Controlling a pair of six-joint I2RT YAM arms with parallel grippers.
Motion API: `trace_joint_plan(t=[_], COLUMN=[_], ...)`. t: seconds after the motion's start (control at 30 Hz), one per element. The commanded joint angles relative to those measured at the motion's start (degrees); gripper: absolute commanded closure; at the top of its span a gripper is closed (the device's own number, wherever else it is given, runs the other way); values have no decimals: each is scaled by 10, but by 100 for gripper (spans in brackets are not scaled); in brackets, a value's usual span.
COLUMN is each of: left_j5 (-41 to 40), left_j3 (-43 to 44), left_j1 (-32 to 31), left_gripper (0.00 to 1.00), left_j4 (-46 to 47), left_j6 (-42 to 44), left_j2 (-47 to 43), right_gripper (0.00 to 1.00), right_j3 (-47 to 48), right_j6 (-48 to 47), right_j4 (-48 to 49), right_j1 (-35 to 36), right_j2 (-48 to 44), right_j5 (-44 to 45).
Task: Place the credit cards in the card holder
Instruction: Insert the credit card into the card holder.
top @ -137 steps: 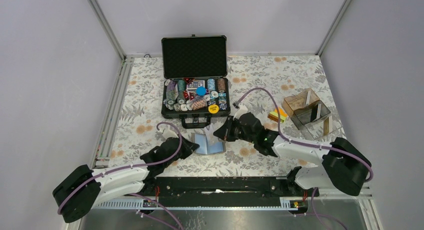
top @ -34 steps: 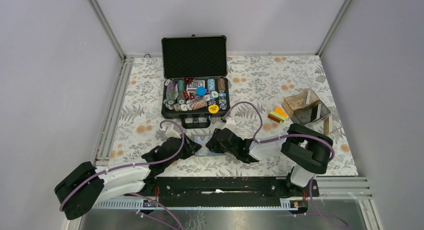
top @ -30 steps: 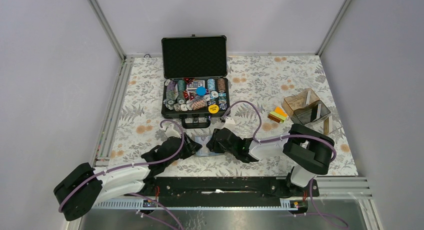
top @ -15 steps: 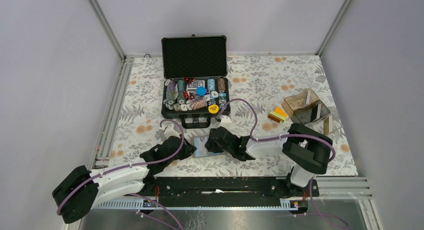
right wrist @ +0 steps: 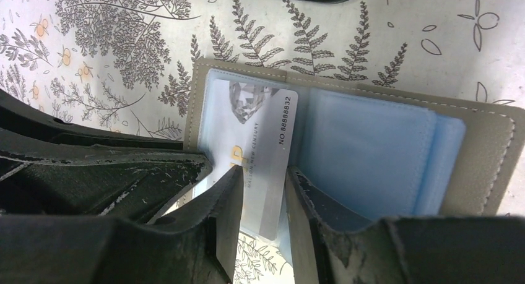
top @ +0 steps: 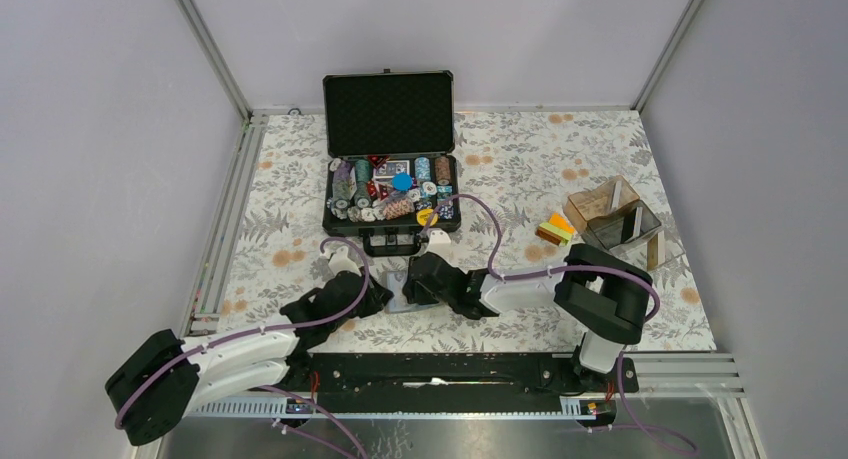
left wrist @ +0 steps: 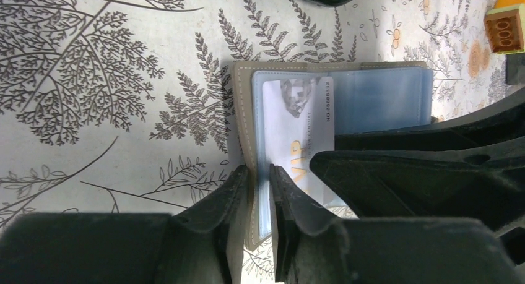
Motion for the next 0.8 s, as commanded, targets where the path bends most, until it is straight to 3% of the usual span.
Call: trace_joint_plan(t=[0.0, 0.17, 0.5, 0.63, 0.77], left_j5=[13, 9, 44, 50, 38], left_j3=[-10, -12, -11, -8, -7], left_j1=[-2, -1, -1, -1, -1], left_gripper=[75, 66, 66, 67, 67], left_j4=[10, 5, 50, 53, 40], left_j6=[8, 11, 27, 33, 31], left_j2=[-11, -28, -5, -1, -8], right_gripper=[59, 57, 58, 70, 64], right_j3=[19, 26, 15, 17, 30], right_j6=[-11, -12, -4, 2, -3], right_j4=[-23, -43, 7, 22, -1], right_j1=[16, 15, 16, 15, 15], right_j2=[10, 0, -9, -3, 0], right_j5=[-6, -3, -40, -49, -42])
